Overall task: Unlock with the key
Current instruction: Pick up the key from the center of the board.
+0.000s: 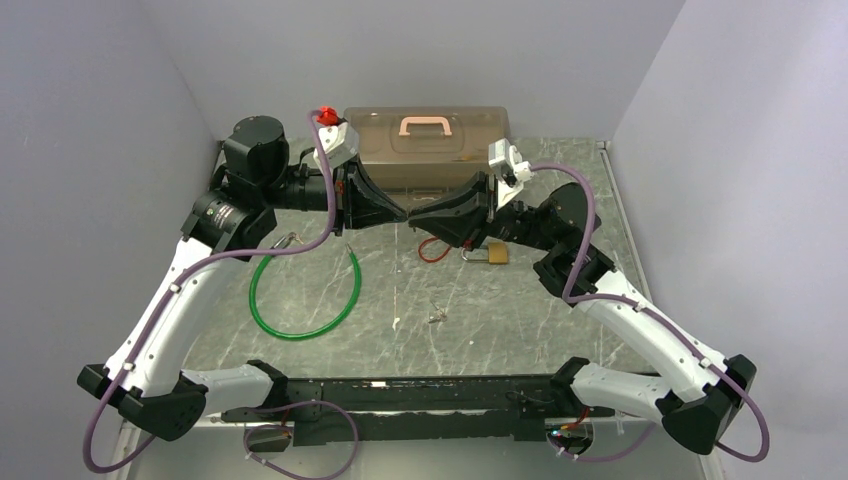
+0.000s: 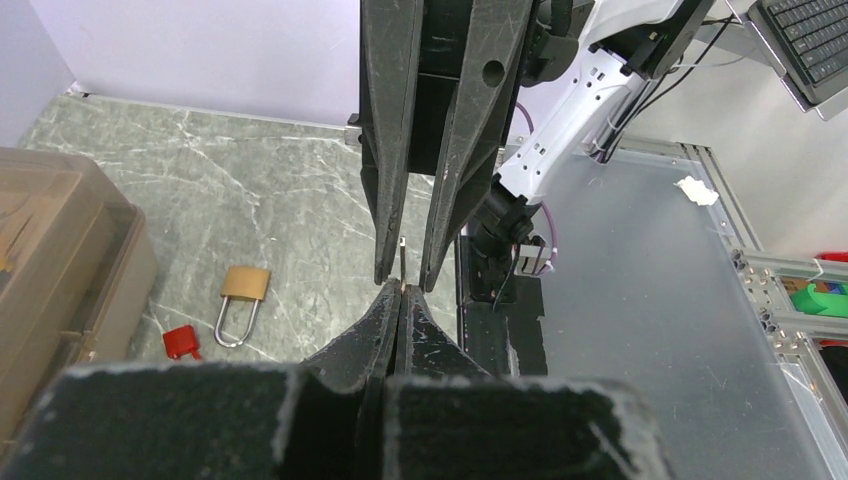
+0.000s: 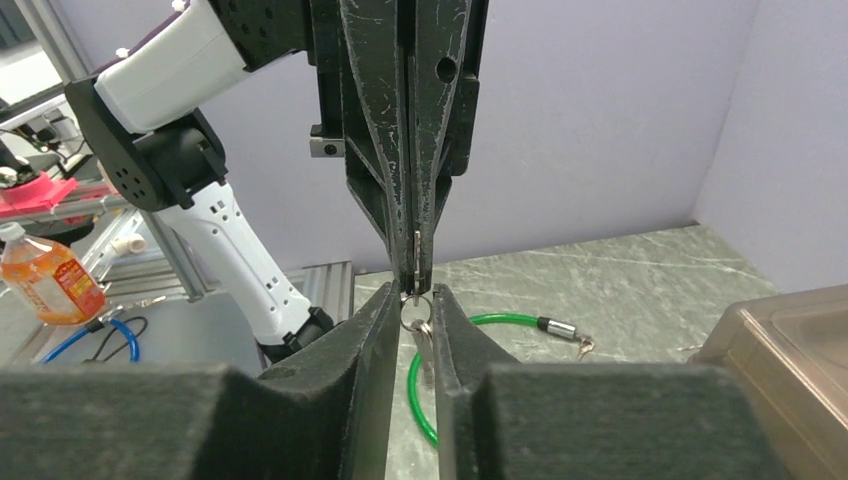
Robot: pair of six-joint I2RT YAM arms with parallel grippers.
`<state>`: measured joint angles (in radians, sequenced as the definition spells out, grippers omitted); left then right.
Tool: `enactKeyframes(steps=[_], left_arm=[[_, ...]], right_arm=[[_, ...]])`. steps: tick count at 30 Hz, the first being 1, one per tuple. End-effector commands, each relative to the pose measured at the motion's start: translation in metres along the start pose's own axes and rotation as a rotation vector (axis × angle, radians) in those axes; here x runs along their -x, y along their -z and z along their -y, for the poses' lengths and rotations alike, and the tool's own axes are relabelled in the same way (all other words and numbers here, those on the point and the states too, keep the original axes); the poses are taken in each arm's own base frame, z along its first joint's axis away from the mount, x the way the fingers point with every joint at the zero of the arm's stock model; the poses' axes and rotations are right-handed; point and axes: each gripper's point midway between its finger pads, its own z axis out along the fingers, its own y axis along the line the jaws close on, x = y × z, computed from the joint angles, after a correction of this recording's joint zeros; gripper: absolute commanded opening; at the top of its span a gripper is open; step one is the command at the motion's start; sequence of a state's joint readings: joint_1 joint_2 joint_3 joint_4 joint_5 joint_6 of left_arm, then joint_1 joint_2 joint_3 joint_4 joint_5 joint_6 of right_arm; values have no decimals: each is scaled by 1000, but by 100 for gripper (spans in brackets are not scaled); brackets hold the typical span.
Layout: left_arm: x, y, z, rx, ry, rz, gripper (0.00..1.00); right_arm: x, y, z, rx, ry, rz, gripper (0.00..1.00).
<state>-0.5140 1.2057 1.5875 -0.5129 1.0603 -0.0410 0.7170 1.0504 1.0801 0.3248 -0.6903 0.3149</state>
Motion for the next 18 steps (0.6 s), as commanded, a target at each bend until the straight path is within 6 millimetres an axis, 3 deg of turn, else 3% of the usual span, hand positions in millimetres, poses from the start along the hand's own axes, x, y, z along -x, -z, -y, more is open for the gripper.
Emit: enactKeyframes(steps=[1,12,15,18], left_arm=[[11,5,13,-26,-49,29,0],[9,5,14,-31,-45,27,0],[9,5,14,-29,-44,29,0],[10,5,14,-29,-44,31,0]], right_arm=[[22,-3,-6,31,60,54,18],[29,-4,-5,29,88,90,12],[28,-5,-7,44,83,88,0],[24,-6,-7,56,72,82,0]])
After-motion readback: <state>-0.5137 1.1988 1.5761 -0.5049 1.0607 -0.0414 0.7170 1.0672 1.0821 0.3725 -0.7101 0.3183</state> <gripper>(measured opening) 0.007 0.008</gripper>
